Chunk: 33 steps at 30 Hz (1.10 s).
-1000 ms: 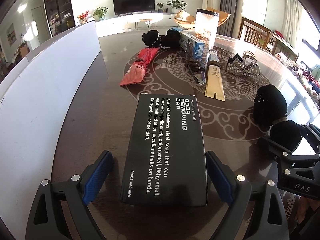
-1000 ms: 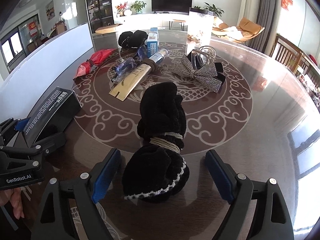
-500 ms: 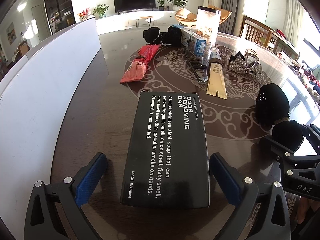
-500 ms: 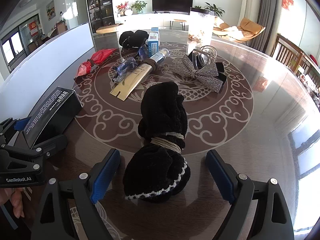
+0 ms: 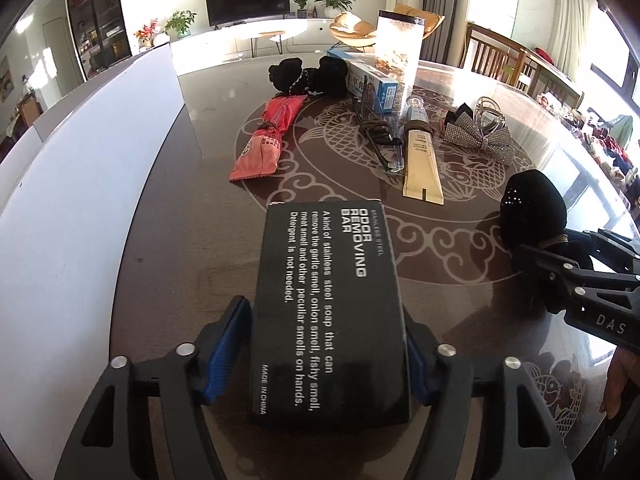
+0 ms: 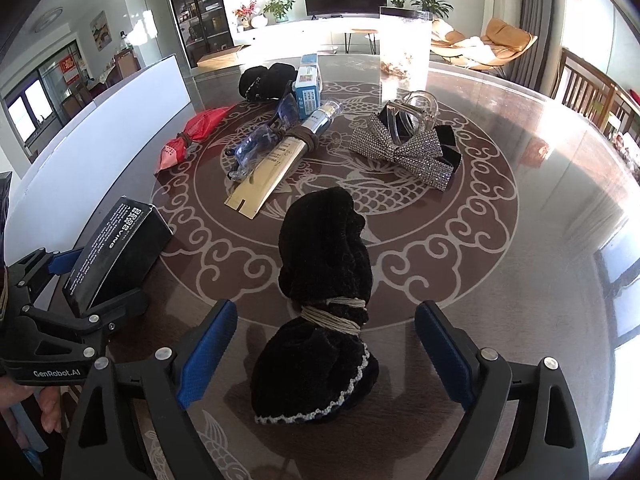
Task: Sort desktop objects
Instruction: 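Carry the black box and velvet pouch into the bin and release both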
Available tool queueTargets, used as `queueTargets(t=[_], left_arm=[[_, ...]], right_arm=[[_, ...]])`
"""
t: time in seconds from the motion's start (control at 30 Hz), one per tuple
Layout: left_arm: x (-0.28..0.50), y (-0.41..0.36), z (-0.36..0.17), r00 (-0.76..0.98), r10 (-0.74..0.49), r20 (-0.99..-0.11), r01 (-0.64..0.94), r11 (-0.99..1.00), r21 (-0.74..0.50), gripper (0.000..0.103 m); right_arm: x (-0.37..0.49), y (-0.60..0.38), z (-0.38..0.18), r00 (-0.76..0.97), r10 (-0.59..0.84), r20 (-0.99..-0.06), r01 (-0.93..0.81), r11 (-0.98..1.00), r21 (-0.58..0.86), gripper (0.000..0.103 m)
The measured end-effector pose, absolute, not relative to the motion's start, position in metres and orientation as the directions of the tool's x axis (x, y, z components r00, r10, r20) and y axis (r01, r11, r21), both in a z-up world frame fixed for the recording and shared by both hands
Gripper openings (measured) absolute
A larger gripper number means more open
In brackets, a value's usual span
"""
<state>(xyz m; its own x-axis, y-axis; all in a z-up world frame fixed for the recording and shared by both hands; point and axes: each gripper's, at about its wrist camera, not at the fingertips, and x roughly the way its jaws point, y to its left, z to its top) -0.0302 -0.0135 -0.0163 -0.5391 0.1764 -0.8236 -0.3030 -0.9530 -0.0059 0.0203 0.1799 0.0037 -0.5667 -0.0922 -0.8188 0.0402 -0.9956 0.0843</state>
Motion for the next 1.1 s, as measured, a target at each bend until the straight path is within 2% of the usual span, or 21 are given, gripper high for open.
queueTargets(t=[0.07,0.2,0.4,0.5,0.6,0.7,0.87,1.1], left_arm=[[-0.026,-0.016,-0.012,-0.555,0.178,-0.813,-0.303,-0.953,-0.002,0.057],[-0.013,-0.02,0.01,-0.592,0.236,-0.771,-0.306,-0.95,-0.056,0.057],[0.005,-0.046,0.081,-0.683,0.326,-0.653,-0.297,-0.941,-0.16,0.057],[0.013,-0.084,0.118,-0.745,0.302,-0.595,-0.242,-0.953,-0.181,0.057],[0.011,-0.141,0.138,-0.786,0.218,-0.578,-0.125,-0.973,-0.196,0.057],[0.0,-0.203,0.134,-0.777,0.1,-0.622,0.018,-0.983,-0.181,0.057],[-0.019,-0.286,0.09,-0.661,0.001,-0.75,0.18,-0.971,-0.16,0.057],[-0.025,-0.32,0.049,-0.543,-0.014,-0.839,0.263,-0.952,-0.154,0.059]], right_arm=[[0.021,0.18,0.006,-0.565,-0.07,-0.822,0.042,-0.998,0.056,0.031],[0.035,0.185,0.022,-0.586,-0.105,-0.803,0.039,-0.994,0.101,0.031],[0.041,0.172,0.068,-0.638,-0.154,-0.754,0.089,-0.988,0.126,0.031],[0.034,0.148,0.102,-0.671,-0.218,-0.709,0.147,-0.976,0.161,0.031],[0.025,0.105,0.135,-0.686,-0.314,-0.657,0.25,-0.949,0.193,0.031],[0.015,0.045,0.161,-0.663,-0.422,-0.618,0.385,-0.9,0.202,0.031],[0.001,-0.072,0.178,-0.586,-0.55,-0.596,0.592,-0.792,0.149,0.031],[-0.026,-0.178,0.127,-0.456,-0.547,-0.702,0.698,-0.709,0.099,0.033]])
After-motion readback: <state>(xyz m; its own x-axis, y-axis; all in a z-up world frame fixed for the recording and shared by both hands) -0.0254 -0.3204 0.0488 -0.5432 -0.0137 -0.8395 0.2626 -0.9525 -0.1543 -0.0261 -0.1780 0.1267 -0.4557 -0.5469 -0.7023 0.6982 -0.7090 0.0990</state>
